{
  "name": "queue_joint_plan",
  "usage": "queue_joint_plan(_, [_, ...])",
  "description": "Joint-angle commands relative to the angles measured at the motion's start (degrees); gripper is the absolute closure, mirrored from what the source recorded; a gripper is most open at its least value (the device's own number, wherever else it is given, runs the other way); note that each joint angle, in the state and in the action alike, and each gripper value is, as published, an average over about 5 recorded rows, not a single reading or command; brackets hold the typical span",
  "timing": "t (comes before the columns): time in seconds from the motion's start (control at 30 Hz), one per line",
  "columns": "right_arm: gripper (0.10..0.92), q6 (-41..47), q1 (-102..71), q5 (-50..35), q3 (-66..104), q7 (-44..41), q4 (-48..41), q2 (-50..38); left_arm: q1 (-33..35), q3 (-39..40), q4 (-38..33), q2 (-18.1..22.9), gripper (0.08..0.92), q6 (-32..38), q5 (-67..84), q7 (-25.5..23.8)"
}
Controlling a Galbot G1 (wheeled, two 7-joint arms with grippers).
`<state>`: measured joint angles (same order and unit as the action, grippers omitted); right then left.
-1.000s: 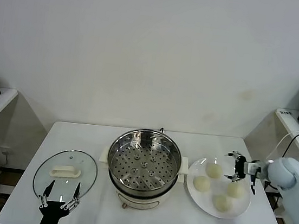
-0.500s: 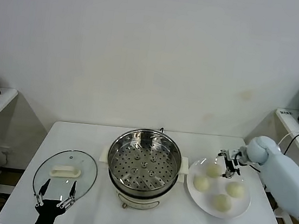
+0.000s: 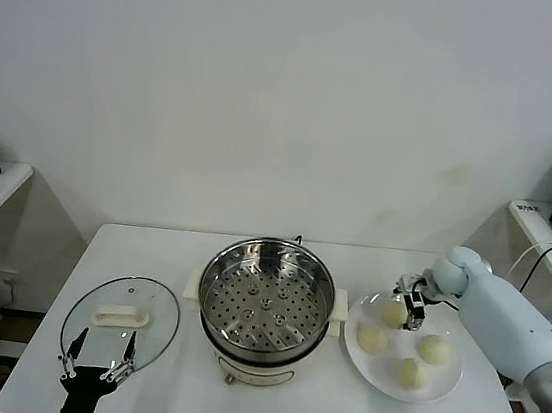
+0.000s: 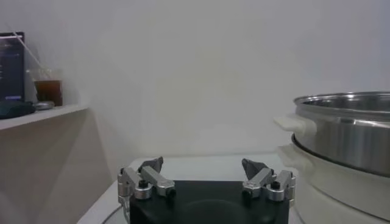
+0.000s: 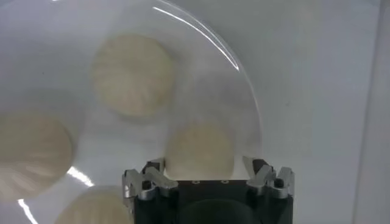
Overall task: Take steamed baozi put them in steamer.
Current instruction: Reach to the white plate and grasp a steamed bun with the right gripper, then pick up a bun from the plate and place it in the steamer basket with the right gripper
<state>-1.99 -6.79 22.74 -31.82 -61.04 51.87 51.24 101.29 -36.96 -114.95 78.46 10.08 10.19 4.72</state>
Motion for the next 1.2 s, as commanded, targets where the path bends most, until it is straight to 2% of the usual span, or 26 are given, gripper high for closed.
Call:
queue_joint_plan(0.03, [0.318,0.32,1.68,-0.24,-2.55,-0.42,-1.63,1.2,-0.12,-0.06,-0.04,0.02,0.177,-0.02,0.02,0.0])
queue_joint_plan(0.2, [0.416,0.41,2.06,-1.01,-3.45,-0.66,-1.13,0.8,-0.16,-0.11,-0.17,0.02,0.177,-0.04,0.03,-0.03])
queue_joint_plan(0.43, [0.494,0.36,3.29,-3.3,-5.33,-1.12,0.78,-0.35,-0.1,-0.12,-0.42,0.0,0.177,-0.06,0.04,-0.09])
queue_joint_plan(0.63, [0.507,0.76,7.61,-8.36,-9.32,-1.61,5.88,-3.83,0.15,-0.13,-0.92,-0.15,0.177,-0.05,0.18,-0.15])
queue_joint_plan(0.9, [0.496,-1.05,26.58,-23.09,-20.3,-3.41,15.85,-8.73,-0.07,-0.12,-1.64,-0.8,0.177,-0.04,0.87,-0.27])
queue_joint_plan(1.2, [0.477,-5.49,45.18,-34.15,-33.88,-4.07,19.61,0.18,-0.82,-0.81,-2.38,-1.57,0.177,-0.2,2.02,-0.41])
